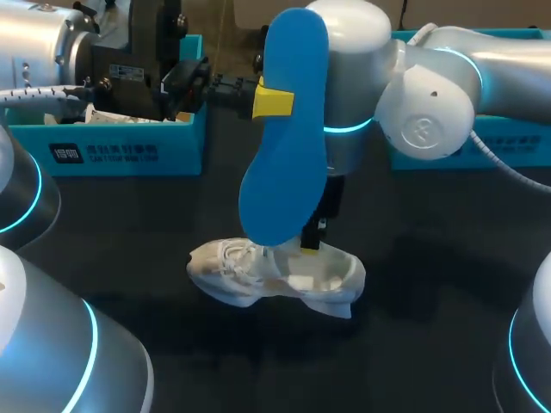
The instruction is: Take the shoe out of the shoebox, open the shoe tongue, remove and reinsert the insole, then place the shoe into the shoebox
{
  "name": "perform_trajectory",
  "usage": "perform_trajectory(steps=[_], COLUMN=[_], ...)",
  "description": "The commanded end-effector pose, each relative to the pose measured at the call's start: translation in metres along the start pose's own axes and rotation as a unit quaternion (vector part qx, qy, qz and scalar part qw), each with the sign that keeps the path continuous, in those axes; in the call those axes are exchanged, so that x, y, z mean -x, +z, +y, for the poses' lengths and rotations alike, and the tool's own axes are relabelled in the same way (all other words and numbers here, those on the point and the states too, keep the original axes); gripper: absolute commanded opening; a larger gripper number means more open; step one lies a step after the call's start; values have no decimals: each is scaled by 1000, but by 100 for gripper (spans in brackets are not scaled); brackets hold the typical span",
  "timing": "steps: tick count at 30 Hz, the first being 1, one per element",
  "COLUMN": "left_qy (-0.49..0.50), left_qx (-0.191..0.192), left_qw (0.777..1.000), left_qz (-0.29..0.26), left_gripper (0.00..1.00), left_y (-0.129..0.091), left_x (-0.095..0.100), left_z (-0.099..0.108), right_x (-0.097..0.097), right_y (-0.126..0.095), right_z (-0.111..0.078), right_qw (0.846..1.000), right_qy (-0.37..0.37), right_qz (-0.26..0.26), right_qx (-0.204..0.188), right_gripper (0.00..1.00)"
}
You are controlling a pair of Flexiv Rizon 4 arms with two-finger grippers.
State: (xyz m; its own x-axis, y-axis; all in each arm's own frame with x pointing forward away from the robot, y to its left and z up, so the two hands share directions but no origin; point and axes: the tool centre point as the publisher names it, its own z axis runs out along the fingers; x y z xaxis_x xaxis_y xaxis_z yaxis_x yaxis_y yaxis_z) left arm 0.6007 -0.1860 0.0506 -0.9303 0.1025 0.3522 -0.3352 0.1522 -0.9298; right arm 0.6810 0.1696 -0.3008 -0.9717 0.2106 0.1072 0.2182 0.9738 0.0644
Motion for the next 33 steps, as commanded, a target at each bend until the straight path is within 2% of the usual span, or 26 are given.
perform_trajectory(steps=[1, 6, 8, 25, 28, 30, 32, 33], left_qy=[0, 0, 0, 0, 0, 0, 0, 0], left_qx=[1, 1, 1, 1, 1, 1, 1, 1], left_qw=[1000, 1000, 1000, 1000, 1000, 1000, 1000, 1000], left_qz=[1, 1, 1, 1, 1, 1, 1, 1], left_gripper=[0, 0, 0, 0, 0, 0, 0, 0], left_y=[1, 1, 1, 1, 1, 1, 1, 1], left_x=[1, 1, 1, 1, 1, 1, 1, 1], left_z=[0, 0, 0, 0, 0, 0, 0, 0], right_x=[-8, -24, -35, -34, -36, -38, -41, -43], right_y=[1, -2, -2, 1, 5, 7, 10, 12], right_z=[-5, -13, -12, -12, -10, -9, -8, -8], right_qw=[997, 976, 963, 959, 941, 922, 909, 894], right_qy=[72, 211, 265, 276, 333, 381, 410, 441], right_qz=[-1, 4, -22, -14, 0, 13, 21, 20], right_qx=[38, 54, 54, 54, 58, 70, 70, 74], right_gripper=[0, 0, 0, 0, 0, 0, 0, 0])
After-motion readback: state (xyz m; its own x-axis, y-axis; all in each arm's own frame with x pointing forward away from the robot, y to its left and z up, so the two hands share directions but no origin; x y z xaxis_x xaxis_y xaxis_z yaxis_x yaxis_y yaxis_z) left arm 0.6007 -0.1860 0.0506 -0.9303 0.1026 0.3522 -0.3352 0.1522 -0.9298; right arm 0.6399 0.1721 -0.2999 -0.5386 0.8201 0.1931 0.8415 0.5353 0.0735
